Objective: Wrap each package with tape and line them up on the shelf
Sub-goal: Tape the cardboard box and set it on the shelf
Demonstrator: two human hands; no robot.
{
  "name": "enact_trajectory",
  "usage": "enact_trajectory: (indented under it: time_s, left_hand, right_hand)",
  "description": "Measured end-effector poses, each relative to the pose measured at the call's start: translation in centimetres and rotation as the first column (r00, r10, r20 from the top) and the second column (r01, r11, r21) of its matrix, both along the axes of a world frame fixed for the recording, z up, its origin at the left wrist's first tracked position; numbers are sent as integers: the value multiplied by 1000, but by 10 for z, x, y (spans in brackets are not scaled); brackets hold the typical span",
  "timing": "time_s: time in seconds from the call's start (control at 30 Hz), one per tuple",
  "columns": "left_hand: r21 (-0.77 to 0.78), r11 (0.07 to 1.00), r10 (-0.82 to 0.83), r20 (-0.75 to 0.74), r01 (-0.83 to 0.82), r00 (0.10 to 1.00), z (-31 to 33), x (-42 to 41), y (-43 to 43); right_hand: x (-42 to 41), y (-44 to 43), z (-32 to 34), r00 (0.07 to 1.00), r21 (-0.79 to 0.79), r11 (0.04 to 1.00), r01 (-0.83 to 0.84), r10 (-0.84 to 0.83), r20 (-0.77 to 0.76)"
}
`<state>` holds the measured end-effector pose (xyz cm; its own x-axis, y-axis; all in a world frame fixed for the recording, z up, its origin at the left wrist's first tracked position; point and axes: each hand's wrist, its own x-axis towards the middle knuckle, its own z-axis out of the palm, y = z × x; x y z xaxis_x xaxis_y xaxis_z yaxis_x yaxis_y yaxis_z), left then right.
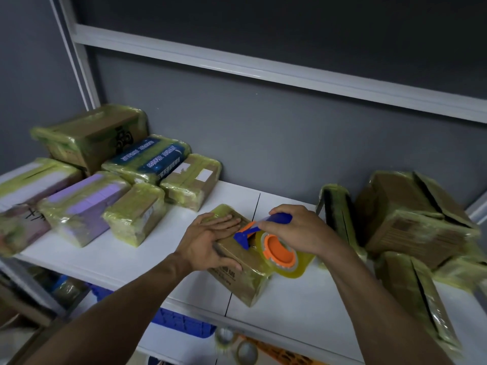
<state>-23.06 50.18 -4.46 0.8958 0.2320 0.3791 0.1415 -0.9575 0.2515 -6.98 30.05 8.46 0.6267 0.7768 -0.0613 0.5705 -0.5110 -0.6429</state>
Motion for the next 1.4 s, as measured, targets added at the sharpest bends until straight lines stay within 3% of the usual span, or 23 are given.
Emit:
enact_trajectory:
  time_s: [0.6,0.8,0.97,1.13,1.4]
  left_hand:
    - [37,999,-39,122,35,992,-7,-1,2]
    - [-86,992,-97,-33,94,995,9,-1,26]
    - [19,998,-56,-120,59,991,16,-7,36]
    - [83,996,-33,-104,42,994,7,-6,12]
    - [-46,999,-23,-4,22,1000,3,-7,7]
  right_hand:
    - [-6,-44,-1,997,-5,997,-81,81,15]
    - [-15,-35,-9,999,75,996,-49,49,8]
    - [-20,-20,-13,1000,76,997,-25,24,10]
    - [-19,-24,-14,999,72,997,-37,39,-26]
    - [-25,-31,-17,999,105,994,-31,34,-36]
